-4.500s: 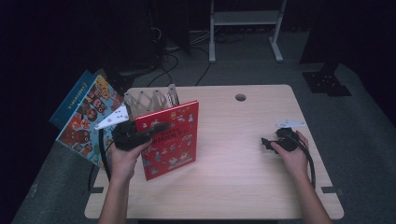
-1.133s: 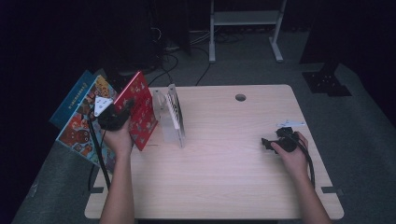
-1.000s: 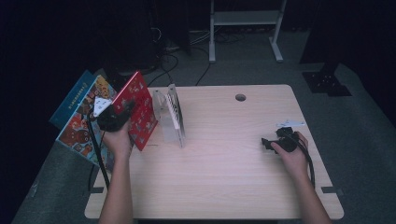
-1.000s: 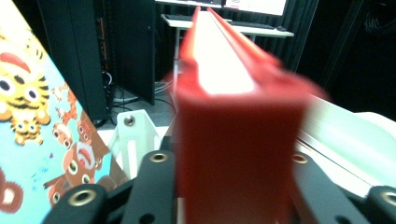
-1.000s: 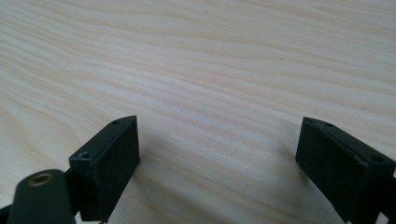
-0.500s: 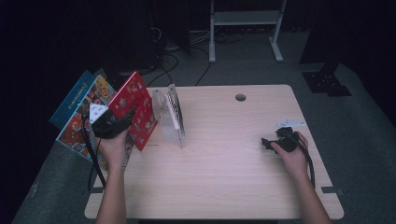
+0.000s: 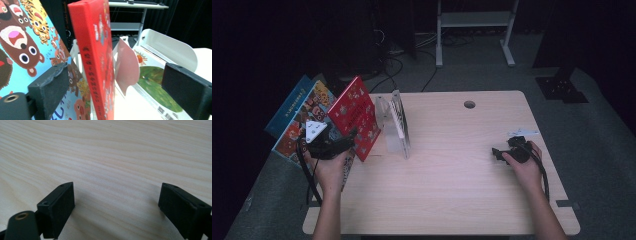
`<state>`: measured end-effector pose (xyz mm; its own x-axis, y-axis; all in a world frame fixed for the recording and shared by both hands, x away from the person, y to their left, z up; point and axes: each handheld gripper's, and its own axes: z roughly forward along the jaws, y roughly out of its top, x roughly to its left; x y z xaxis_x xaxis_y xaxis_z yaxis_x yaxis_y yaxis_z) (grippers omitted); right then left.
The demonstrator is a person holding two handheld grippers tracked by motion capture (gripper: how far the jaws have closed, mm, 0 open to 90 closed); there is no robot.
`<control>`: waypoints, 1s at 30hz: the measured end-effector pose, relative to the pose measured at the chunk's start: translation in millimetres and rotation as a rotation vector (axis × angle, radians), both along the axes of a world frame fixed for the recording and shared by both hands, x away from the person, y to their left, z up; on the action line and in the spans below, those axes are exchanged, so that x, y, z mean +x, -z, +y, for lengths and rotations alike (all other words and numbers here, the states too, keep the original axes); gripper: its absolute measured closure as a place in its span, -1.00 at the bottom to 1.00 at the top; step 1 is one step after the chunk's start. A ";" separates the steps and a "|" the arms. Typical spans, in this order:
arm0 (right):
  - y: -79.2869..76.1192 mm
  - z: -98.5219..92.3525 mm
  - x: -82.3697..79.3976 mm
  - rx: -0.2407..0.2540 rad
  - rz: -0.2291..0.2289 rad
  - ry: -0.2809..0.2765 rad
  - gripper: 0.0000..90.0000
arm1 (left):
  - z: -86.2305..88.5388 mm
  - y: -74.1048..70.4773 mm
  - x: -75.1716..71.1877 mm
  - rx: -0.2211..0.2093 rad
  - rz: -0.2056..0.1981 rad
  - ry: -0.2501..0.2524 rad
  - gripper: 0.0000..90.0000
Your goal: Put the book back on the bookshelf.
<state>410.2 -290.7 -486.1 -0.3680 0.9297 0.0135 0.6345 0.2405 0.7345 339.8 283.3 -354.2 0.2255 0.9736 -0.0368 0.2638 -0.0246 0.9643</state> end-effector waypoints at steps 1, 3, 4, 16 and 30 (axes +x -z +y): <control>0.0 0.0 0.0 0.000 0.000 0.000 -0.72 | -0.8 -0.7 -2.8 0.004 0.002 -0.001 -0.89; 0.0 0.0 0.0 0.000 0.000 0.000 -0.72 | -1.5 -0.9 -7.2 -0.013 0.000 0.003 -0.93; 0.0 0.0 0.0 0.000 0.000 0.000 -0.72 | -1.6 -1.2 -9.7 -0.020 0.001 0.009 -0.94; 0.1 0.0 0.1 -0.001 -0.001 0.000 -0.72 | -5.3 1.3 -42.4 0.001 0.000 0.056 -0.97; 0.0 0.0 0.0 -0.001 -0.001 0.000 -0.72 | -10.3 9.6 -71.0 0.000 0.004 0.117 -0.99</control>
<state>410.3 -290.6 -486.1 -0.3683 0.9296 0.0123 0.6340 0.2415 0.7346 268.8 273.0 -363.8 0.3370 0.9407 -0.0381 0.2626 -0.0551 0.9633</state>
